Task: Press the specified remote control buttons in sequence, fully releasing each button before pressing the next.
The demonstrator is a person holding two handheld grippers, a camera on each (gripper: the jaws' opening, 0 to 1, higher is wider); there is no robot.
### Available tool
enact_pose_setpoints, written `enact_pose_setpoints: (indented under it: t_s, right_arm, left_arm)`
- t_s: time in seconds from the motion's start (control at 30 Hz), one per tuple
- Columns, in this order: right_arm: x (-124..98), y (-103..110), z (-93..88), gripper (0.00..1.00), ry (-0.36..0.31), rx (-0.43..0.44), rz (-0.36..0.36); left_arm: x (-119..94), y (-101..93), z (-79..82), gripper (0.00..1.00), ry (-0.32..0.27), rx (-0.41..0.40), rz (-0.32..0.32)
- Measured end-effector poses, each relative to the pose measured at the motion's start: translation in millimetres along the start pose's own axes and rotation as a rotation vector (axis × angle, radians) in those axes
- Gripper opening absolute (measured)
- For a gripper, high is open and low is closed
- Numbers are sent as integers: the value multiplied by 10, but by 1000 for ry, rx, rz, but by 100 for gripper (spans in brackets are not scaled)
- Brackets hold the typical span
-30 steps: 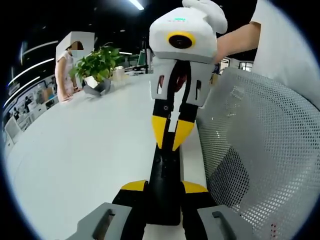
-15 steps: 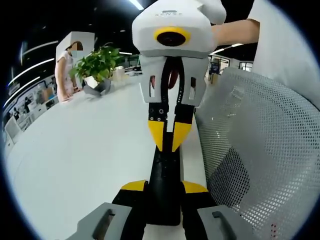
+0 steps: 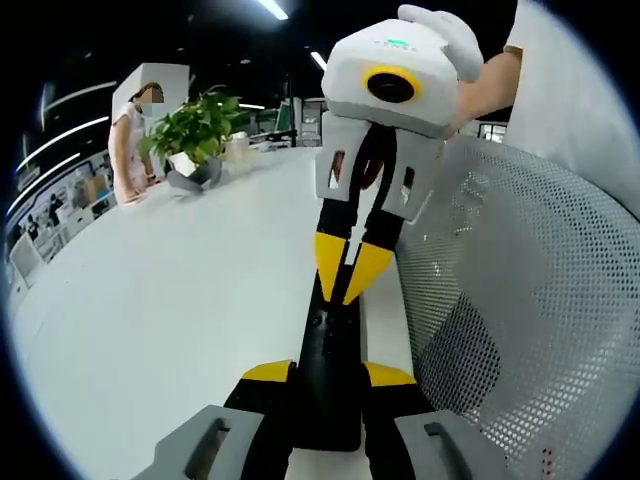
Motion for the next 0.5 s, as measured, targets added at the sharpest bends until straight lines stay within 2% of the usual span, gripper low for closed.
enact_pose_setpoints:
  t_s: [0.13,0.17,0.23,0.27,0.43,0.5]
  right_arm:
    - [3,-16,1,0,-6,1,5]
    - [2,-22,3,0,-3,-13,7]
    - [7,-36,4,0,18,-97,26]
    - [5,-39,-2,0,16,-106,33]
    - [-6,-97,0,0,3,-54,70]
    - [-6,-126,19,0,14,7,108]
  left_arm:
    - [1,0,1,25,0,1,0]
    - [1,1,1,25,0,0,0]
    - [1,2,0,25,0,1,-1]
    - [1,2,0,25,-1,1,-1]
    - [2,2,0,25,-2,0,-1]
    - [1,1,0,25,-2,-1,-1]
Point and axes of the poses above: the point that each gripper's makers call its tool centre point, and the gripper's own axes: x roughly forward along the fingers, y roughly to its left, z roughly out of its top, the point moved 10 cm from there along -x, roughly backward along the fingers, and after that the axes turned 14 degrees about z, right-handed, at the moved point
